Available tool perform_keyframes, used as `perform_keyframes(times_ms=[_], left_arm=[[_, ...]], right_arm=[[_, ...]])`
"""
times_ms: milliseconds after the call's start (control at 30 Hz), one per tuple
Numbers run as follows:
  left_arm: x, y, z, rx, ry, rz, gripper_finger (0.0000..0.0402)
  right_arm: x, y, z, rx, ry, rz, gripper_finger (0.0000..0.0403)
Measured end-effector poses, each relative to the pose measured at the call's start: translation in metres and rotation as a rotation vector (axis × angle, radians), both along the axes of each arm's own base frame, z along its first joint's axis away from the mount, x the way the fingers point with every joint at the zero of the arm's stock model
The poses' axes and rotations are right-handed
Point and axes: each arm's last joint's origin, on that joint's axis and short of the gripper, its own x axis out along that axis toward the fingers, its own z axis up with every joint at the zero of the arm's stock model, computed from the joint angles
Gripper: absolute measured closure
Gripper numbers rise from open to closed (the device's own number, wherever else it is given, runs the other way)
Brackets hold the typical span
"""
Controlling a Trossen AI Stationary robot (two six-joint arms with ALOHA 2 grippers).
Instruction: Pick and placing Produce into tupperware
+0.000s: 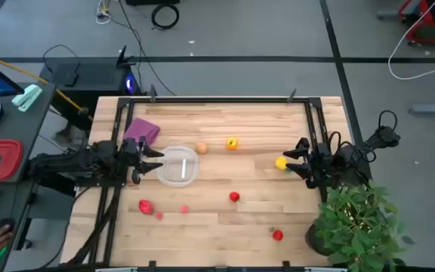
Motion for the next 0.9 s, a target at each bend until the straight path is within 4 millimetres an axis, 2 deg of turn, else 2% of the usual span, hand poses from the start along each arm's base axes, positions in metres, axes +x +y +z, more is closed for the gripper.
perform_keyframes(times_ms=[900], left_arm=[[0.0000, 0.0000, 0.0000, 0.000, 0.000, 0.000, 0.0203]], right_arm=[[0.0000, 0.0000, 0.0001, 0.000, 0.000, 0.000, 0.0157]])
